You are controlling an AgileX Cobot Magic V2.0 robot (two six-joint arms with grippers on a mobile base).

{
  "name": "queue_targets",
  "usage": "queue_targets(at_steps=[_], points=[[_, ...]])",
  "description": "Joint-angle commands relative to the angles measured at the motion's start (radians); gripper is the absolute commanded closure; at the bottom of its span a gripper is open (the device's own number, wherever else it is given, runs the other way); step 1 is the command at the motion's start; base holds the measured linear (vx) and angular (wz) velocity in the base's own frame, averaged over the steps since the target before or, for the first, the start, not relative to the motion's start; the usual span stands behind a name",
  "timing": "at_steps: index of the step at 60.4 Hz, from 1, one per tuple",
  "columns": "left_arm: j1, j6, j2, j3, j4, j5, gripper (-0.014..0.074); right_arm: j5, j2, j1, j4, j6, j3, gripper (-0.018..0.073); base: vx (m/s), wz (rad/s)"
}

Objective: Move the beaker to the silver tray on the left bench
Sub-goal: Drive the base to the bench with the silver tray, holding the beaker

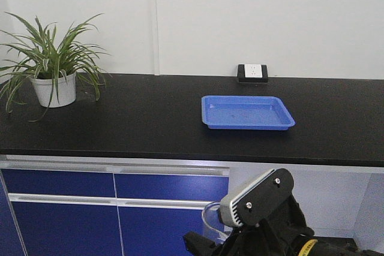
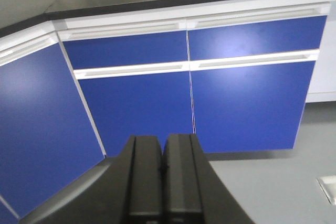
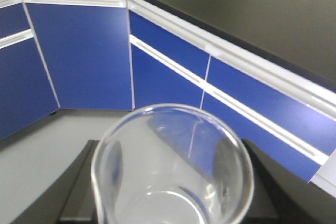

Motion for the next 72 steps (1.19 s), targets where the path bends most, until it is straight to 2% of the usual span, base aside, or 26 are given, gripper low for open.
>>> queue_targets(at_steps=[1, 24, 72], points=[[-0.005, -0.001, -0.007, 0.020, -0.003, -0.075, 0.0595, -0.072, -0.030, 0.001, -0.007, 0.000, -0.033, 0.0571, -0.30, 0.04], [-0.005, -0.001, -0.007, 0.020, -0.003, -0.075, 0.0595, -0.072, -0.030, 0.001, -0.007, 0.000, -0.033, 0.0571, -0.24, 0.28], [-0.005, -0.001, -0.007, 0.020, -0.003, -0.075, 0.0595, -0.072, -0.030, 0.001, -0.007, 0.000, -0.033, 0.0571, -0.13, 0.72]])
